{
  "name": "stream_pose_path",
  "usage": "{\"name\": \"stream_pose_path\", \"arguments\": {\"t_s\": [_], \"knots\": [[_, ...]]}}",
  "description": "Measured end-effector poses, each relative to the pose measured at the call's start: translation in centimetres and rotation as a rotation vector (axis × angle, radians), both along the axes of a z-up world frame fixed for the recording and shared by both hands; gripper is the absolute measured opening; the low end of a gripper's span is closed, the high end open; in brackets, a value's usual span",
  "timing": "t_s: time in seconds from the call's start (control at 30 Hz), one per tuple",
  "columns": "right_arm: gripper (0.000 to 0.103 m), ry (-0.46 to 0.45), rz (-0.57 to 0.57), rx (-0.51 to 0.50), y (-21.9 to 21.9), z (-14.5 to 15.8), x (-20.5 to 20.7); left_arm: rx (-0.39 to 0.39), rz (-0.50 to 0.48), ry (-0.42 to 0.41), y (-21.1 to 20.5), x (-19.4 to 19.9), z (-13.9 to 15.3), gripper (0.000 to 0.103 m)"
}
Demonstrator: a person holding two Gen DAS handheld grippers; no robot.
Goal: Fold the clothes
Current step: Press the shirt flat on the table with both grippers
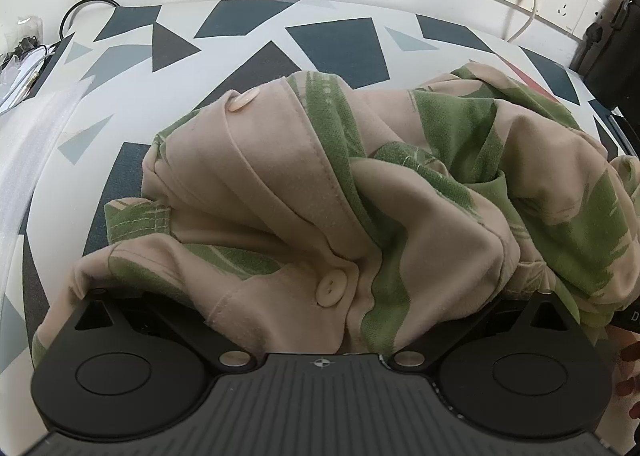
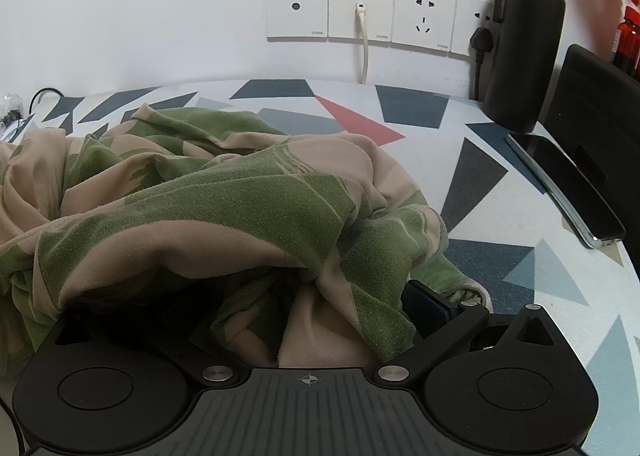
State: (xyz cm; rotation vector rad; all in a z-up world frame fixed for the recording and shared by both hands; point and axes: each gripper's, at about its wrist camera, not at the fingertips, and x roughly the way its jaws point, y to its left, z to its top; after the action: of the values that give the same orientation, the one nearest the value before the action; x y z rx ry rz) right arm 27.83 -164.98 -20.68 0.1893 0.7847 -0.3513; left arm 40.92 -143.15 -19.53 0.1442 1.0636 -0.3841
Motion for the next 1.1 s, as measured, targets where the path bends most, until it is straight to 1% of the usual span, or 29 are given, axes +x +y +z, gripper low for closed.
{"name": "stream_pose_path", "arguments": {"t_s": [0.8, 0.97, 1.1], "knots": [[0.102, 0.031, -0.003, 0.011, -0.1, 0.2, 0.4, 0.013, -0.007, 0.017, 0.0, 0.2, 0.1, 0.103], [0.102, 0.053, -0.007, 0.019, -0.2, 0.3, 0.8, 0.008, -0.029, 0.002, 0.1, 0.0, 0.1, 0.103], [0.102, 0.074, -0.035, 0.026, -0.1, 0.5, 1.2, 0.019, -0.090, 0.006, 0.3, -0.1, 0.1, 0.103]]}}
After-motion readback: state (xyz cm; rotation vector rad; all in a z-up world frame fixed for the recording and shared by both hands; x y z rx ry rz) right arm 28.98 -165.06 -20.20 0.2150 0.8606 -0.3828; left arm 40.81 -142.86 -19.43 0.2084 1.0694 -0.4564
